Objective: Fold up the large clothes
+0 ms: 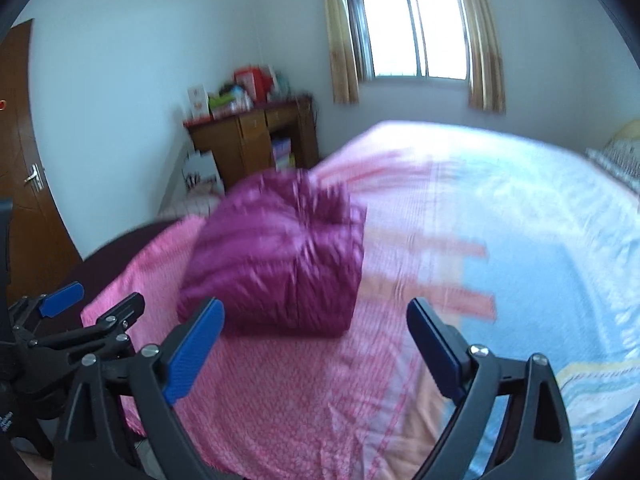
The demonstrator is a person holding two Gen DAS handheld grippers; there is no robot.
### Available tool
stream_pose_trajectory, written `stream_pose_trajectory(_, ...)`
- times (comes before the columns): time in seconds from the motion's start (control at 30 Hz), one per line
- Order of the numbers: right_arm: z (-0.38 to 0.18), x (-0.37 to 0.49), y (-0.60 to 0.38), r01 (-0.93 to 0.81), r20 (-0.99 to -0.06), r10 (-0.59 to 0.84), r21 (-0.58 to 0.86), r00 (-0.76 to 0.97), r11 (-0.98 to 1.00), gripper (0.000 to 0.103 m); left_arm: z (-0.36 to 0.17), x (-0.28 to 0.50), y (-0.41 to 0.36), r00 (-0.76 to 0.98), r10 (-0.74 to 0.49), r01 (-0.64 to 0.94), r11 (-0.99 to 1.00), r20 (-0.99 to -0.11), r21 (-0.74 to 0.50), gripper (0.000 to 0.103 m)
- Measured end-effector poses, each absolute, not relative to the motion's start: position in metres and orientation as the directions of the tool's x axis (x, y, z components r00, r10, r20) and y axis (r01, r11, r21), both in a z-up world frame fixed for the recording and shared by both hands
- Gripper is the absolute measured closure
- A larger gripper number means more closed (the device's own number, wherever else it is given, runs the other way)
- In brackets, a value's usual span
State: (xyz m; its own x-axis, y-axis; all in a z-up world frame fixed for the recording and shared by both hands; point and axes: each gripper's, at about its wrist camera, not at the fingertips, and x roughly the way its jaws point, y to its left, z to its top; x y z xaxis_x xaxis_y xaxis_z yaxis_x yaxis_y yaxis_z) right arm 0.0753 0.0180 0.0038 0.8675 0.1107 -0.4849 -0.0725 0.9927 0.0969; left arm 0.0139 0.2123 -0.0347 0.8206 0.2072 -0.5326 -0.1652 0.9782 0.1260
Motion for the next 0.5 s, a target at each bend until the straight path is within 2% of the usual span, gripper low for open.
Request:
stream_pose_trajectory(0.23, 0.046, 0.044, 0.021, -0.089, -0.295, 0.106, 0.068, 0.95, 0.994, 0.0, 0.01, -0.013, 0.214, 0.879, 0.216, -0.185, 0.976, -0.425, 0.113, 0.013)
stream_pose_trajectory(0.37, 0.052, 0.036, 0.02, -0.088, -0.24, 0.103, 0.07, 0.965, 0.994, 0.0, 0.017, -0.022, 0.212, 0.896, 0.222, -0.197, 0.975, -0.386, 0.102, 0.012)
stream_pose_trajectory(0.5, 0.047, 0.044, 0.015, -0.077, -0.256, 0.098, 0.088, 0.962, 0.993, 0.0, 0.017, -0.022, 0.21, 0.898, 0.212, -0.189, 0.977, -0.384, 0.097, 0.012)
